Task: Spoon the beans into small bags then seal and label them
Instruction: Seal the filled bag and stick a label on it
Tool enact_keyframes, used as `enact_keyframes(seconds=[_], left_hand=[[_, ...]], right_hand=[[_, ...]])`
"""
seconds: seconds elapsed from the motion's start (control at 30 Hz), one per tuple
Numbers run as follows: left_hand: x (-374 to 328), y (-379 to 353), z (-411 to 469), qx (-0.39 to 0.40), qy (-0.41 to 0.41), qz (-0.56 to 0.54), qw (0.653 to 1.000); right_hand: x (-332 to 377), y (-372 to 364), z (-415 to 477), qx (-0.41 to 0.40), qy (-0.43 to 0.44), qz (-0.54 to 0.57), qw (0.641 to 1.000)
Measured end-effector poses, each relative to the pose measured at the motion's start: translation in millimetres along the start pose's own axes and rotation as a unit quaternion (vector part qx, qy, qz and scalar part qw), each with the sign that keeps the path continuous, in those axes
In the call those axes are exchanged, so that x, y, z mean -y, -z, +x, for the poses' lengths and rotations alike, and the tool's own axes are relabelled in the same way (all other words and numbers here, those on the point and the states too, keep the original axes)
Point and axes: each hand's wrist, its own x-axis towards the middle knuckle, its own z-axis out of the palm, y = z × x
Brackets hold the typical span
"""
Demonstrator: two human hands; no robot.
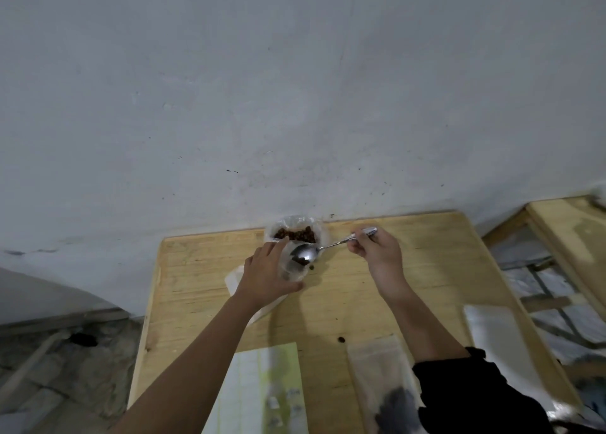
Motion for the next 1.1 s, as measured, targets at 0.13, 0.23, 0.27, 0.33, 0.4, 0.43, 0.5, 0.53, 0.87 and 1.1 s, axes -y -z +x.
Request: enact_keyframes(seconds=[0.13, 0.23, 0.27, 0.33, 0.4, 0.43, 0.5, 0.53, 0.87, 1.1], left_hand=[[-0.8, -1.8, -1.7, 0.000, 0.003, 0.010, 1.000], [4.1, 0.4, -3.8, -0.004, 0.006, -0.001, 1.000], [5.9, 2.0, -4.4, -0.008, 0.006, -0.002, 1.000], [9.6, 6.2, -5.4, -0.010, 0.012, -0.005, 1.000], [13.2, 10.7, -6.3, -0.007, 0.020, -0.006, 1.000], [15.6, 12.3, -6.5, -0.004, 0.023, -0.006, 1.000], [21.8, 14.3, -7.1, 0.004, 0.025, -0.007, 1.000], [24.9, 14.7, -7.3, 0.009, 0.026, -0.008, 1.000], [31.4, 17.9, -1.1, 0.038, 0.013, -0.023, 0.999], [30.0, 14.1, 2.6, 0.027, 0.008, -0.037, 0.999]], right_hand=[[1.0, 5.6, 0.7, -0.041, 0.028, 0.006, 0.999], [-0.1, 5.5, 3.4, -0.063, 0.034, 0.012, 0.997], [-2.0, 3.7, 4.1, -0.065, 0.034, 0.013, 0.997], [-7.1, -2.8, 4.6, -0.065, 0.032, 0.018, 0.997], [-14.1, -11.8, 5.4, -0.068, 0.029, 0.021, 0.997], [-18.2, -16.4, 6.3, -0.072, 0.028, 0.016, 0.997], [-26.3, -25.2, 7.8, -0.077, 0.032, -0.014, 0.996], [-30.3, -29.0, 8.9, -0.077, 0.035, -0.030, 0.996], [-55.5, -57.1, 20.2, -0.086, -0.059, -0.059, 0.993], [-49.5, -60.0, 28.9, -0.136, -0.141, 0.049, 0.979]])
